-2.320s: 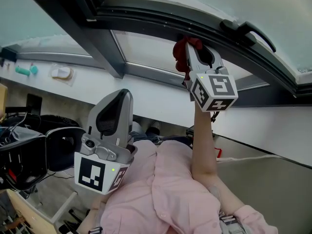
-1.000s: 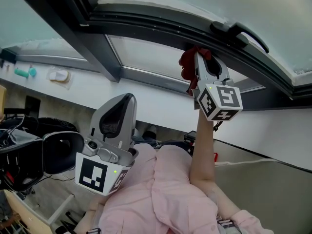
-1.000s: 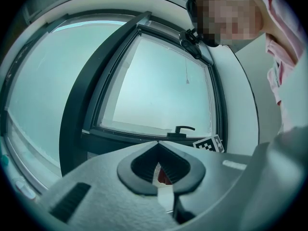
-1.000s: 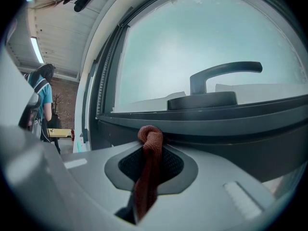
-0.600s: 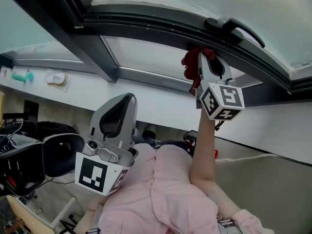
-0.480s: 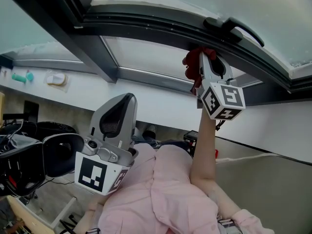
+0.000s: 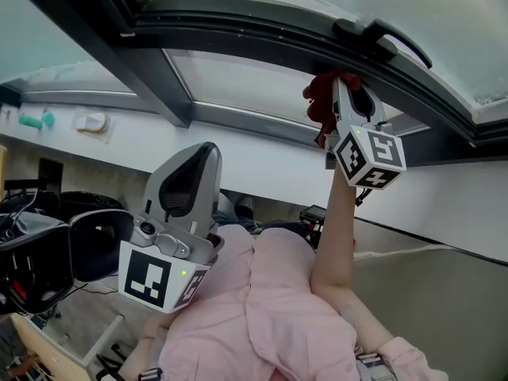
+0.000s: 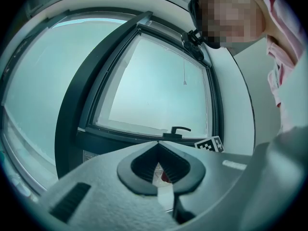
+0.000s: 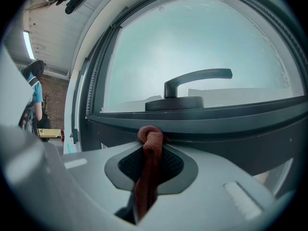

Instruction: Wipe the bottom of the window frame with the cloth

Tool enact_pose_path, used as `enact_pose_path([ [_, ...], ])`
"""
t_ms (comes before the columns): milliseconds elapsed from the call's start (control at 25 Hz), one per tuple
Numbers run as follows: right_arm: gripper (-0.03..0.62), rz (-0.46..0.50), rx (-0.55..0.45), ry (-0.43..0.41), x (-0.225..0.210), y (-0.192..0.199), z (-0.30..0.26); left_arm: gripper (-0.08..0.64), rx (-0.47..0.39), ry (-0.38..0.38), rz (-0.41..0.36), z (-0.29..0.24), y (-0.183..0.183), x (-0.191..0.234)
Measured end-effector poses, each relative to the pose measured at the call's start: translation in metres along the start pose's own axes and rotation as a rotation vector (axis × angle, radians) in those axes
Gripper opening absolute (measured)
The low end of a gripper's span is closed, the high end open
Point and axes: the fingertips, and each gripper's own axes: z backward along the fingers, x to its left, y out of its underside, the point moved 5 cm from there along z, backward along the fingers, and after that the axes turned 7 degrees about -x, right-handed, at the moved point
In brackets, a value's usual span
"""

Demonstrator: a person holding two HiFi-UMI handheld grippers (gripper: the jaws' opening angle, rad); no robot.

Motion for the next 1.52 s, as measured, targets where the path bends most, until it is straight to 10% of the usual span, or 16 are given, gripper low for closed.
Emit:
enact_pose_path([
  [1520, 0.054, -0.075, -0.013, 0.021, -0.017, -0.007, 0.027, 0.0, -0.023, 0.029, 0.02, 0.013, -0.005, -0.003],
])
